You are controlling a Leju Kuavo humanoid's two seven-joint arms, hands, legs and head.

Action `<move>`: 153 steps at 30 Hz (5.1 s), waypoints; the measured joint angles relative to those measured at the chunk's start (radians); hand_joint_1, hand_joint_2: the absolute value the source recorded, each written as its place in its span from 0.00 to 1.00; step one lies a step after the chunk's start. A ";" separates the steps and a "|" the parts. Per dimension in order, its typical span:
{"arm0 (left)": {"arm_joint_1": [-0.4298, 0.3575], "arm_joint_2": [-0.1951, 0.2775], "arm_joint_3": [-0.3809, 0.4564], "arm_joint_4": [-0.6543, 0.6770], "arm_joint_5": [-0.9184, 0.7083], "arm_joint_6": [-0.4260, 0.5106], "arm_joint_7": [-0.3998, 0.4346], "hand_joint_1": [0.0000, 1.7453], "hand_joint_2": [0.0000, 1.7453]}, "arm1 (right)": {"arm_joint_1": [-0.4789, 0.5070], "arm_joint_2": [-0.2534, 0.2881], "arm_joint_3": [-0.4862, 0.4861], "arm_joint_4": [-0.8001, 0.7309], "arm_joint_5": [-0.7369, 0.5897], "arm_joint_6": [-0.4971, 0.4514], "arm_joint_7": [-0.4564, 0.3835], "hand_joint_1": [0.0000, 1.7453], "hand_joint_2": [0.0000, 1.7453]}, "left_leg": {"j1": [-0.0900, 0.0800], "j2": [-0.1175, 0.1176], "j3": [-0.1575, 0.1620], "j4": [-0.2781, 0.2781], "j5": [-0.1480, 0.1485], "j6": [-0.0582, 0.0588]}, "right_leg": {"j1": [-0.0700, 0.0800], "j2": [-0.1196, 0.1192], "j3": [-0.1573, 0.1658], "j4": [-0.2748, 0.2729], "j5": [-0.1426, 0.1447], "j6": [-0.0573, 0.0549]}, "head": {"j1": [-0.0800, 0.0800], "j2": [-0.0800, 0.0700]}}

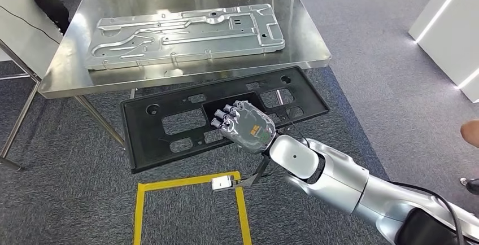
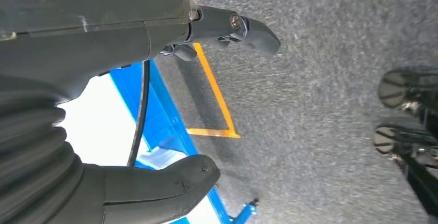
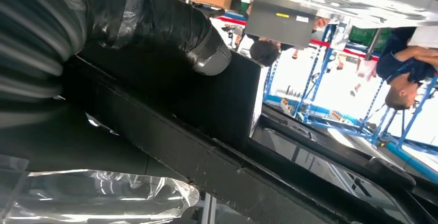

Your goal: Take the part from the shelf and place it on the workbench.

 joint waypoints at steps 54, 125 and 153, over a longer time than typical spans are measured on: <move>-0.005 0.021 0.018 -0.001 -0.050 -0.017 -0.012 0.00 1.00 | -0.081 0.032 0.048 0.077 0.038 0.085 0.019 1.00 1.00 | -0.019 -0.002 0.121 -0.065 -0.086 0.020 | 0.014 0.003 -0.038 -0.029 0.061 -0.030 | -0.004 0.000; -0.001 0.055 0.059 0.000 -0.140 -0.040 -0.030 0.00 1.00 | -0.063 0.066 0.057 0.232 0.020 0.040 0.005 1.00 1.00 | 0.001 0.002 0.039 -0.089 0.038 -0.019 | 0.013 0.005 0.043 -0.007 -0.035 0.000 | -0.005 0.000; -0.005 0.056 0.071 0.000 -0.171 -0.033 -0.030 0.00 1.00 | -0.058 0.082 0.052 0.237 0.007 0.061 0.003 1.00 1.00 | 0.003 0.002 0.013 -0.006 0.004 -0.021 | 0.017 0.005 0.025 -0.015 -0.005 -0.025 | -0.003 0.000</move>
